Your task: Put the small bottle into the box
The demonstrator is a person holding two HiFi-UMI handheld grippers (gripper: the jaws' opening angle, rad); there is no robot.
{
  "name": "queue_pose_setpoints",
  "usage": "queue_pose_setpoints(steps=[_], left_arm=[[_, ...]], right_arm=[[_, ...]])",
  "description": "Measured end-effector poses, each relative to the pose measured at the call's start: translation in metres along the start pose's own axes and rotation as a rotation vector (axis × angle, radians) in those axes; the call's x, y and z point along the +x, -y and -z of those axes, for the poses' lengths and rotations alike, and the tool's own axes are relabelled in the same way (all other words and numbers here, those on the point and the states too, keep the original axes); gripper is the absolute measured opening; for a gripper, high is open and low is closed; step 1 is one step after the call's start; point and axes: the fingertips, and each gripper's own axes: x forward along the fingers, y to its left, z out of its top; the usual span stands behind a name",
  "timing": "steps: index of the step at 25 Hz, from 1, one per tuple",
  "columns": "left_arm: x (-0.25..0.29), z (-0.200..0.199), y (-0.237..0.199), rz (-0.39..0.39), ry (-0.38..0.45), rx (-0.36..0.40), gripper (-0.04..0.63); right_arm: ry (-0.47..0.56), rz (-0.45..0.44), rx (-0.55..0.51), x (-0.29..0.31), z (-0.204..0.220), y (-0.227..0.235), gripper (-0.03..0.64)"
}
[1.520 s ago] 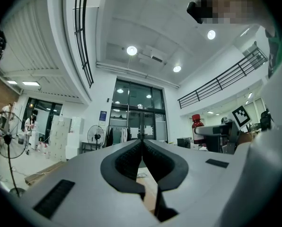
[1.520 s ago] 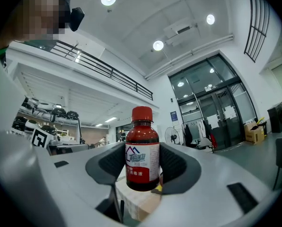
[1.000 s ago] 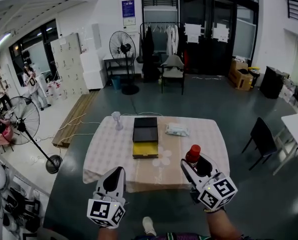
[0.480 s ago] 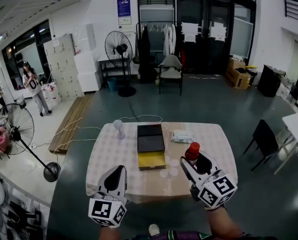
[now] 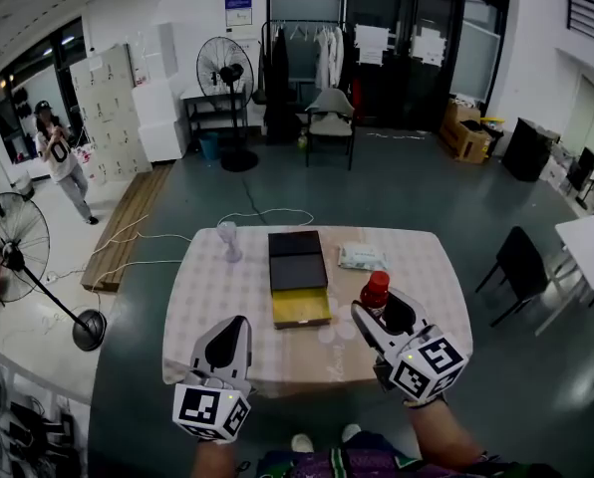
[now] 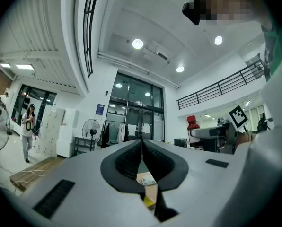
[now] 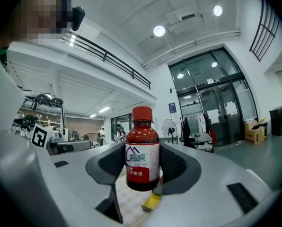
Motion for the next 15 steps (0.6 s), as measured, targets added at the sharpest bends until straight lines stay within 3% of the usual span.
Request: queue_pose_setpoints(steps=[6, 15], left_arm=[[0.008, 0.022, -0.013, -0.005, -0.019, -0.023, 0.028], [0.04, 0.029, -0.016, -0.041, -0.045, -0.018, 0.028]], right_arm=[[-0.058, -0.026, -0.01, 0.02, 0.029, 0.003, 0.224], [-0.169, -0.069, 0.017, 0.071, 0.074, 0.051, 0.222]])
